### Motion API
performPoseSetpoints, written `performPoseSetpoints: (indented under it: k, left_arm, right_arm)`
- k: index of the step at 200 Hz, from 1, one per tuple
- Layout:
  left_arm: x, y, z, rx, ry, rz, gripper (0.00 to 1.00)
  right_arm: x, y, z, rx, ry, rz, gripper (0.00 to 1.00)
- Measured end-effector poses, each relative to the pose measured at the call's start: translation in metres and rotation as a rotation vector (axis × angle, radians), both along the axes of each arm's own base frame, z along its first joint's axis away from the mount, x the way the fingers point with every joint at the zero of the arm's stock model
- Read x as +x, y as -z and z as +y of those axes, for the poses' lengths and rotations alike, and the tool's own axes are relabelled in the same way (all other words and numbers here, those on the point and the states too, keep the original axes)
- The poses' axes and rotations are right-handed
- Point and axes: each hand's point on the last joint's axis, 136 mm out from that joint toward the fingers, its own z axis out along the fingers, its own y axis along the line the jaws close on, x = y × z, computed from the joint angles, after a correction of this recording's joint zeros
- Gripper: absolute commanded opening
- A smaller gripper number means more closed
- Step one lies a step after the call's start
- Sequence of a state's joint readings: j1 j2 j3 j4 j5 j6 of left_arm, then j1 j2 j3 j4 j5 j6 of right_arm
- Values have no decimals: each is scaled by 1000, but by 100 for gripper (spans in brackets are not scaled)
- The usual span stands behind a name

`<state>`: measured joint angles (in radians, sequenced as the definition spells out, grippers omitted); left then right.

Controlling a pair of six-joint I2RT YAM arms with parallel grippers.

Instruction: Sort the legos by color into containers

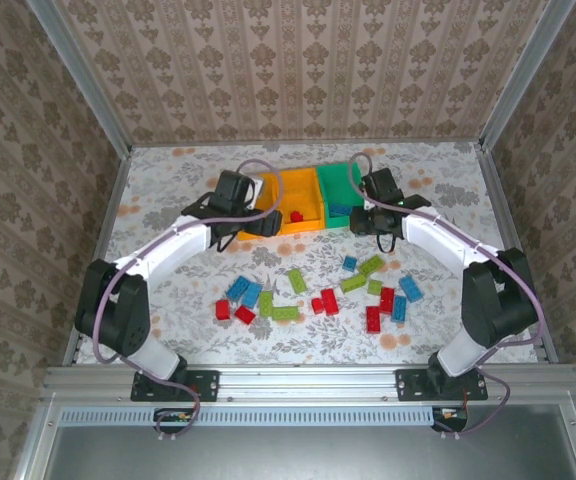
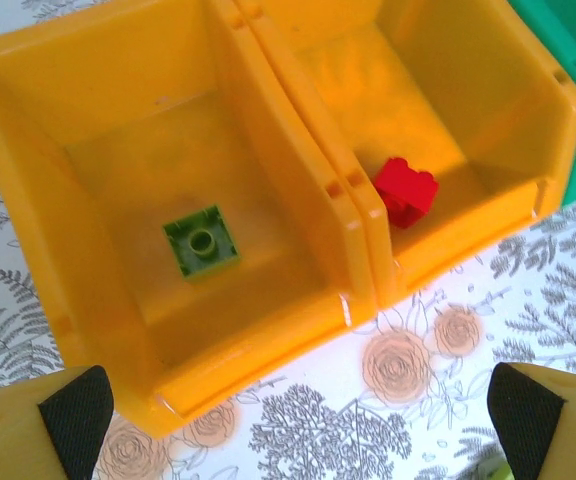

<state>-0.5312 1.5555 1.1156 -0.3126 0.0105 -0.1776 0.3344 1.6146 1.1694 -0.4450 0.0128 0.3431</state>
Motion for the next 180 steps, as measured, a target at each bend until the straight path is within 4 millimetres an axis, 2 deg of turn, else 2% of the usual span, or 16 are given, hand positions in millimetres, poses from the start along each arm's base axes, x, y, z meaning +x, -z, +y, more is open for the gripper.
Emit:
performPoseSetpoints:
  k: [25, 49, 65, 85, 130, 180]
  left_arm:
    - [-18, 16, 0, 40, 33, 4, 100]
    - [-33, 35, 7, 83, 28, 34, 100]
    - [-41, 43, 15, 95, 11, 51, 100]
    - [-53, 46, 24, 94, -11, 61, 100]
    - [-79, 52, 31, 81, 5, 76, 98]
    - [-100, 54, 5, 46, 75, 127, 93]
  right_arm:
    - [19, -13, 2, 79, 42, -27, 21]
    - [51, -21, 9, 139, 82, -41, 21]
    - [72, -19, 14, 158, 109, -40, 21]
    - [88, -9, 19, 169, 140, -16, 24]
    - [102, 14, 23, 173, 186, 51, 36]
    - [101, 22, 23, 178, 207, 76, 47]
